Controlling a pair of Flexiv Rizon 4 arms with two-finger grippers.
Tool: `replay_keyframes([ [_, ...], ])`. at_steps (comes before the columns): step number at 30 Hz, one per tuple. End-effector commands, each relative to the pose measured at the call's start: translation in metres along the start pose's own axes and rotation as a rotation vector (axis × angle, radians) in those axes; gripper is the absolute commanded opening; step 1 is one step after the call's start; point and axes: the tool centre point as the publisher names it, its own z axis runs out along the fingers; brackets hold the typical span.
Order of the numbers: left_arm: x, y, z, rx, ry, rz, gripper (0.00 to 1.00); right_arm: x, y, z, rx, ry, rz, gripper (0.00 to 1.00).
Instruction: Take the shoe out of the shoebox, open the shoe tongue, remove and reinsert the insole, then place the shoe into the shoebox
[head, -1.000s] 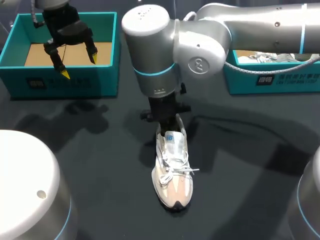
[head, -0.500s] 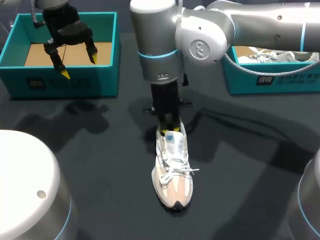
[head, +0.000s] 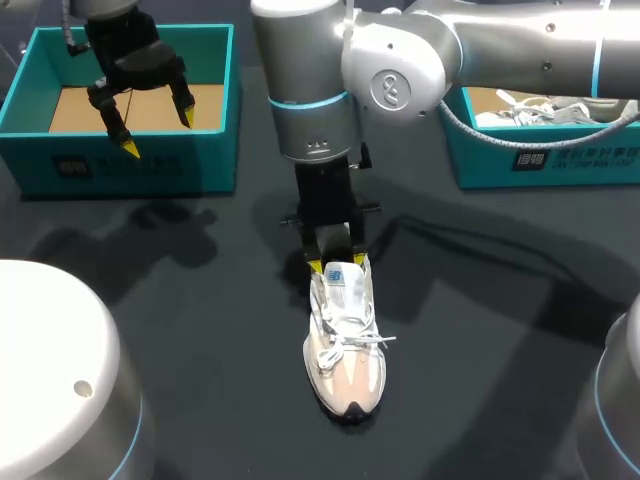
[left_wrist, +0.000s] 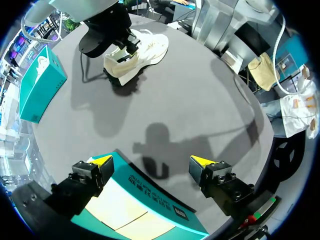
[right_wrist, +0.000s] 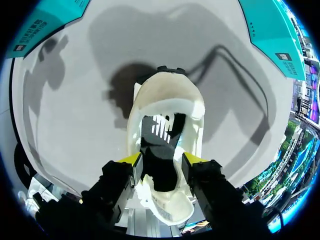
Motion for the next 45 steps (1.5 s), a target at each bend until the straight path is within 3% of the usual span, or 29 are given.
replay_keyframes([
  [1,0.002,0.0,0.0,-0.003,-0.002,0.001,1.0,0.0,-0.003,0.003,0.001,0.007,0.012,0.69],
  [2,0.002,0.0,0.0,-0.003,-0.002,0.001,1.0,-0.001,-0.004,0.004,0.002,0.008,0.016,0.75],
  [4,0.002,0.0,0.0,-0.003,-0.002,0.001,1.0,-0.003,-0.006,0.005,0.005,0.013,0.025,0.98],
  [5,0.002,0.0,0.0,-0.003,-0.002,0.001,1.0,-0.003,-0.006,0.005,0.005,0.015,0.03,1.0],
  [17,0.002,0.0,0.0,-0.003,-0.002,0.001,1.0,-0.007,-0.017,0.0,-0.034,0.019,0.089,1.0],
  [19,0.002,0.0,0.0,-0.003,-0.002,0.001,1.0,-0.008,-0.018,-0.001,-0.038,0.022,0.093,0.89],
  [26,0.002,0.0,0.0,-0.003,-0.002,0.001,1.0,-0.01,-0.019,-0.002,-0.046,0.026,0.081,0.9],
  [34,0.002,0.0,0.0,-0.003,-0.002,0.001,1.0,-0.011,-0.017,-0.001,-0.058,0.036,0.039,1.0],
  [38,0.002,0.0,0.0,-0.003,-0.002,0.001,1.0,-0.01,-0.022,0.001,-0.063,0.038,0.024,1.0],
  [40,0.002,0.0,0.0,-0.003,-0.002,0.001,1.0,-0.01,-0.025,0.002,-0.062,0.04,0.022,0.97],
  [43,0.002,0.0,0.0,-0.003,-0.002,0.001,1.0,-0.01,-0.028,0.005,-0.067,0.045,0.013,0.85],
  [44,0.002,0.0,0.0,-0.003,-0.002,0.001,1.0,-0.01,-0.028,0.006,-0.069,0.048,0.012,0.62],
  [45,0.002,0.0,0.0,-0.003,-0.002,0.001,1.0,-0.01,-0.029,0.006,-0.073,0.053,0.01,0.48],
])
